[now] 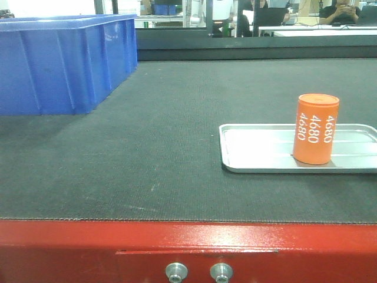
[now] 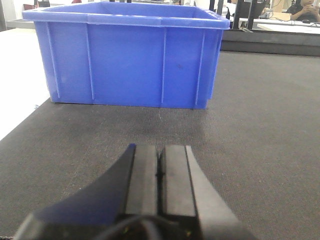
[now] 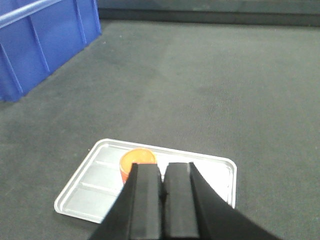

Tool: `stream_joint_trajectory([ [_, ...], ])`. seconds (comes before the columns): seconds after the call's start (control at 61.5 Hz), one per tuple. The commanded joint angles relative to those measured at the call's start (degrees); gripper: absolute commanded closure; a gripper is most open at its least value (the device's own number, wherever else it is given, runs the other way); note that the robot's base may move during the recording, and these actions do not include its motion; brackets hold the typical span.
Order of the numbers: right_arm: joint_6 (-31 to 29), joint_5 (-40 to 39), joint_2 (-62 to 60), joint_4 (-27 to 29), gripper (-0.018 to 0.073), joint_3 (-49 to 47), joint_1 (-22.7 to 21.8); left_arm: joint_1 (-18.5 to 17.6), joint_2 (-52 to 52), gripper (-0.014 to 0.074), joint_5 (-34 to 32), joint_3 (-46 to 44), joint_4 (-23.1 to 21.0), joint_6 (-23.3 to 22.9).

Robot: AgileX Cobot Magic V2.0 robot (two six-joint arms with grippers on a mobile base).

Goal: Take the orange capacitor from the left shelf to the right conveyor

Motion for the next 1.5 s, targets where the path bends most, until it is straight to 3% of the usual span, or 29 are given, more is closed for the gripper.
stream_joint_trajectory([
  [0.0, -0.09, -4.11, -0.11, -0.23, 0.0503, -2.32, 0.07, -0.39, -0.67, 0.0723, -5.13, -0.27, -0.1, -0.08],
  [0.456, -0.16, -4.07, -0.58, 0.83, 0.0503, -2.28, -0.35, -0.39, -0.67, 0.0723, -5.13, -0.27, -0.1, -0.08],
  [0.586, -1.82, -3.87, -4.38, 3.32, 0.0503, -1.17, -4.89, -0.39, -0.67, 0.0723, -5.13, -0.27, -0.1, -0.08],
  [0.781, -12.26, -4.28, -15.09, 13.1, 0.0503, 8.22, -14.32, -0.39, -0.67, 0.0723, -5.13, -0.27, -0.1, -0.08],
  [0.944, -12.82, -6.75, -24.12, 13.24, 0.0503, 17.5, -18.33, -0.39, -0.67, 0.0723, -5.13, -0.27, -0.1, -0.08],
  [1.172, -12.87, -10.75, -31.75, 12.54, 0.0503, 26.27, -18.71, -0.39, -0.67, 0.0723, -5.13, -0.27, -0.1, -0.08],
  [1.481, -12.87, -11.14, -31.92, 12.53, 0.0503, 26.17, -18.71, -0.39, -0.67, 0.0723, -5.13, -0.27, -0.1, -0.08],
])
